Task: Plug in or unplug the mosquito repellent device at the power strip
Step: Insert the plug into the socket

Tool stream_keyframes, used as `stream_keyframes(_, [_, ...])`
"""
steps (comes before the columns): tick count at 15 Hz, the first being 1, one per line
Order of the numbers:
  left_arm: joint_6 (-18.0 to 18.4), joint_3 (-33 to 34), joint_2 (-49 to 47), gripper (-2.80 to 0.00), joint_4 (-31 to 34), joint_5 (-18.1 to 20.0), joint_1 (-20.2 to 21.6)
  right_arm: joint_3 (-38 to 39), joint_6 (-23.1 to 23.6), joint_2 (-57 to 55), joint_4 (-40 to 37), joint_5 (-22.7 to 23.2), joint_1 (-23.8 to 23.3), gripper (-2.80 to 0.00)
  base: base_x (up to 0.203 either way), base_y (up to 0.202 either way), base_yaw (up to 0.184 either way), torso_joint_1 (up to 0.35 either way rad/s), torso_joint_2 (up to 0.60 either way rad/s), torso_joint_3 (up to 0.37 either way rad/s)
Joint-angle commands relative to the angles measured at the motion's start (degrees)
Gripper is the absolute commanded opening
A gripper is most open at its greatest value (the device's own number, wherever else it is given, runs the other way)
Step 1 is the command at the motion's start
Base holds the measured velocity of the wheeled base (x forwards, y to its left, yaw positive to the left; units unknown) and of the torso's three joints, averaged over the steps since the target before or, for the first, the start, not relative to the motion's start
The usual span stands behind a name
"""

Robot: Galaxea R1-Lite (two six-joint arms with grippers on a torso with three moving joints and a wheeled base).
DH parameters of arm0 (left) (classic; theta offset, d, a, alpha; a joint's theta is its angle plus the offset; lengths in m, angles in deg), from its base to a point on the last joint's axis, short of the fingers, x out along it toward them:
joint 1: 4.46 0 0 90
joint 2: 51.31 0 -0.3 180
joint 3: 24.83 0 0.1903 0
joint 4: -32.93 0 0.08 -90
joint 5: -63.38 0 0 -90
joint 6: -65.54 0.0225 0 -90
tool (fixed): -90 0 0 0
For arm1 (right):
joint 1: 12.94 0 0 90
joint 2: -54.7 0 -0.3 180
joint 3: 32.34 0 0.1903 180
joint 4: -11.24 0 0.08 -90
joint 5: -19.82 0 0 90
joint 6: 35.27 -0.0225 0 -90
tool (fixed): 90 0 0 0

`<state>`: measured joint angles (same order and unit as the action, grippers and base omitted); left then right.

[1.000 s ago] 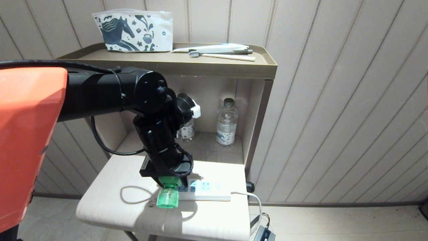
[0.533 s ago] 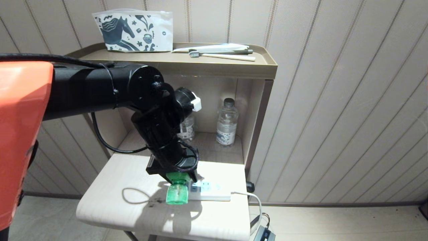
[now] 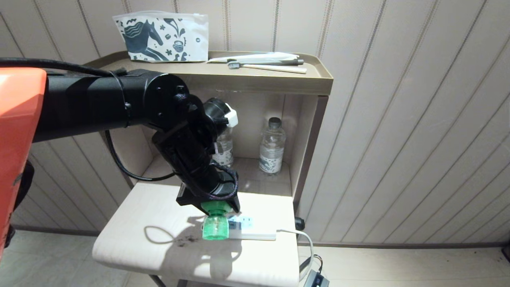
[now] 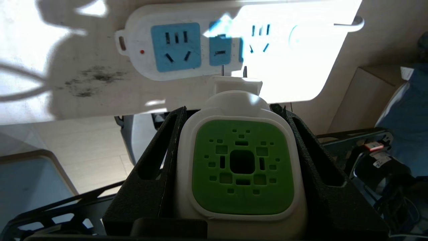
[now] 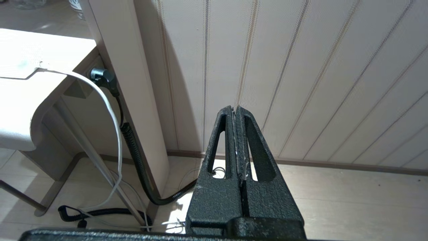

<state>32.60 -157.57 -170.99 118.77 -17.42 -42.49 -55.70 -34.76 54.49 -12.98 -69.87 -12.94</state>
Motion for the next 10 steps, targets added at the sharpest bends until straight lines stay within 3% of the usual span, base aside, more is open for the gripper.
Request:
stream_keyframes(1, [-0.2,0.21,-0.03,-2.8,0.28,-0.06,-0.02,0.0,0.02,0.03,-0.03,0.05,0.0,-2.8,0.0,0.0,0.0,0.0,0.0,0.0])
stream_keyframes(6, [-0.37,-0.4,-0.74,-2.8,0.28,-0.77,-0.02,0.0,0.02,0.03,-0.03,0.05,0.0,-2.8,0.002,-0.148,0.002,0.004,0.0,0.002])
stream_keyframes(8, [-0.36,-0.4,-0.86,-2.8,0.28,-3.18,0.01,0.0,0.02,0.03,-0.03,0.05,0.0,-2.8,0.0,-0.046,-0.001,0.004,0.0,0.002])
stream_keyframes(10, [-0.62,0.1,-1.6,-2.8,1.03,-9.16,0.57,0.0,0.02,0.03,-0.03,0.05,0.0,-2.8,0.0,0.0,0.0,0.0,0.0,0.0])
